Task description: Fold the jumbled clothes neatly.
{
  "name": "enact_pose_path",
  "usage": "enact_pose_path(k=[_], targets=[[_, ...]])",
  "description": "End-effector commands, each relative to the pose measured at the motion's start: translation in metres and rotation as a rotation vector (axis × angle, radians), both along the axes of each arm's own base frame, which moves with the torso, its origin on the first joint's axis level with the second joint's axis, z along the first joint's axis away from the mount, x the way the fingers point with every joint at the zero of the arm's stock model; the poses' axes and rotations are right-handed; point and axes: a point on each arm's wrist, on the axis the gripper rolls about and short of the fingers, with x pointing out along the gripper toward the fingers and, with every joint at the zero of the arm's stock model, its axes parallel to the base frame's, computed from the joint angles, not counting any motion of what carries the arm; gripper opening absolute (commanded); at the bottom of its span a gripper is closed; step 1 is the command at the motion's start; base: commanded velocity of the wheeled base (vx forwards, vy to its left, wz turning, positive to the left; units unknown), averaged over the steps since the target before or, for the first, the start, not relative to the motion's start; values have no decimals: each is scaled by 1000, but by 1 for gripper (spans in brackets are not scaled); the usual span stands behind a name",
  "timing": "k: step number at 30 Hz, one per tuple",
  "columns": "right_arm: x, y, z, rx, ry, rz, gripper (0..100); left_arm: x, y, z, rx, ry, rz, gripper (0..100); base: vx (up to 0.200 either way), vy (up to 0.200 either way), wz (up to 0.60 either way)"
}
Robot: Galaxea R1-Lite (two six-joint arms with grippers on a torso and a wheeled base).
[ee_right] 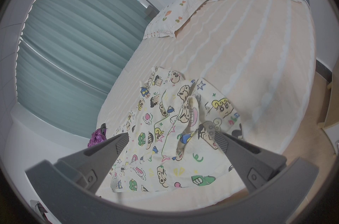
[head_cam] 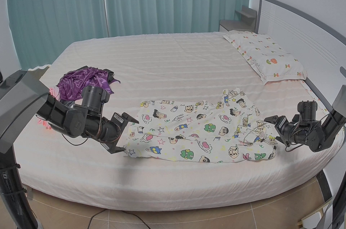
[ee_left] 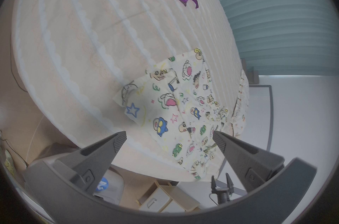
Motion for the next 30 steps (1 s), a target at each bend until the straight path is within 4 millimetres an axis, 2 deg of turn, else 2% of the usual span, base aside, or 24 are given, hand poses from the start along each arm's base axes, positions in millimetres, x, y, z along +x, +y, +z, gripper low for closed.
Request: enact_pose_path(k=[1,5,6,12,14,21,30], targets=[[-7,6,7,4,-10,14,100,-18,-5,8,-20,-12,-30,100,200,0,0],[-11,10,9,3,-7,27,100,-20,-6,4,-20,-14,-33,100,200,0,0],[-14,17,12,2,-13,46,100,-20,-6,4,-21,-20,-34,100,200,0,0],[-17,30,18,-21,-25,58,100,-29,-4,12,-24,-35,-38,100,0,0,0],[-20,33,15,-37,-10,42,100,-32,-3,13,-21,-36,-39,100,0,0,0],[-52,36,-9,-64,117,33,100,-56,3,5,-47,-6,-63,100,0,0,0],[-51,37,-31,-62,197,25,100,-62,4,2,-83,-64,-83,100,0,0,0]])
